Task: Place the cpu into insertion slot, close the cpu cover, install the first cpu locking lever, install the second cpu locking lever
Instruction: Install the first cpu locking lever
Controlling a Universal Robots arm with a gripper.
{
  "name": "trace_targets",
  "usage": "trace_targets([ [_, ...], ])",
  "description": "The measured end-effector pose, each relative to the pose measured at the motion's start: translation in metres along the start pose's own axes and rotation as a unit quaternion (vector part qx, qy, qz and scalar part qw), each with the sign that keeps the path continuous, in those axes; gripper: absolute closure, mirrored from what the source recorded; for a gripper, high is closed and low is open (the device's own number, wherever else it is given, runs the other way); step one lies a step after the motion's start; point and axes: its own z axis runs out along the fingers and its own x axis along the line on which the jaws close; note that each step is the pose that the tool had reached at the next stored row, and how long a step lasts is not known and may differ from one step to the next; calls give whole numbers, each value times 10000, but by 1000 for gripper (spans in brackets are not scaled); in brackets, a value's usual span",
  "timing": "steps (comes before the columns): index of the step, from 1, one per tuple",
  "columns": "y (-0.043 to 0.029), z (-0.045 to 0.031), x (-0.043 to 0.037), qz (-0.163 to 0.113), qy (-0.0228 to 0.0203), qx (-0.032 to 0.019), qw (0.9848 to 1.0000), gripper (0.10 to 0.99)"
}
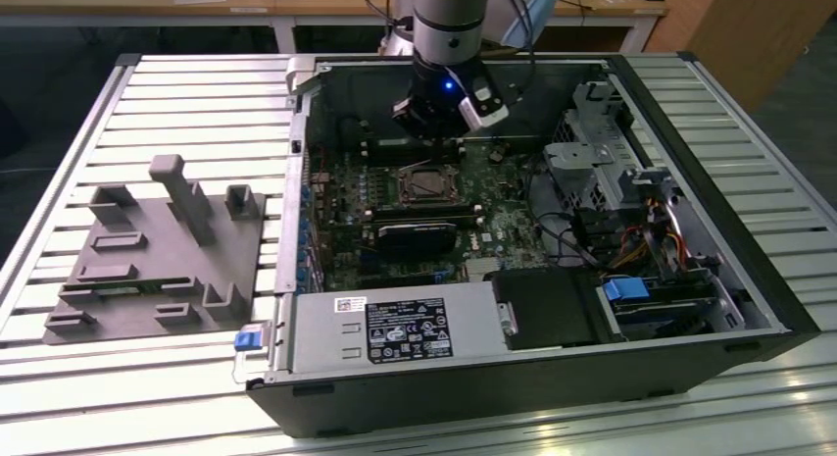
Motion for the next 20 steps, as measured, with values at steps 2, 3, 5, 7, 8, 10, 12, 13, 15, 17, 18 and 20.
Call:
trace_targets([
  [2,-2,21,-7,0,1,1,10000,980],
  [3,-3,33,-8,0,1,1,10000,980],
  [5,-5,59,-9,1,1,1,10000,980],
  [7,-6,84,-10,0,1,0,10000,980],
  [8,-7,95,-11,0,2,1,10000,980],
  [10,-7,111,-15,0,4,0,10000,980],
  [12,-7,121,-19,1,8,1,10000,980],
  [13,-7,124,-20,1,9,2,10000,980],
  [15,-7,130,-23,1,11,13,10000,980],
  [17,-5,138,-26,1,10,18,10000,980],
  [18,-5,140,-27,0,11,22,10000,980],
  [20,-3,143,-27,0,11,28,10000,980],
])
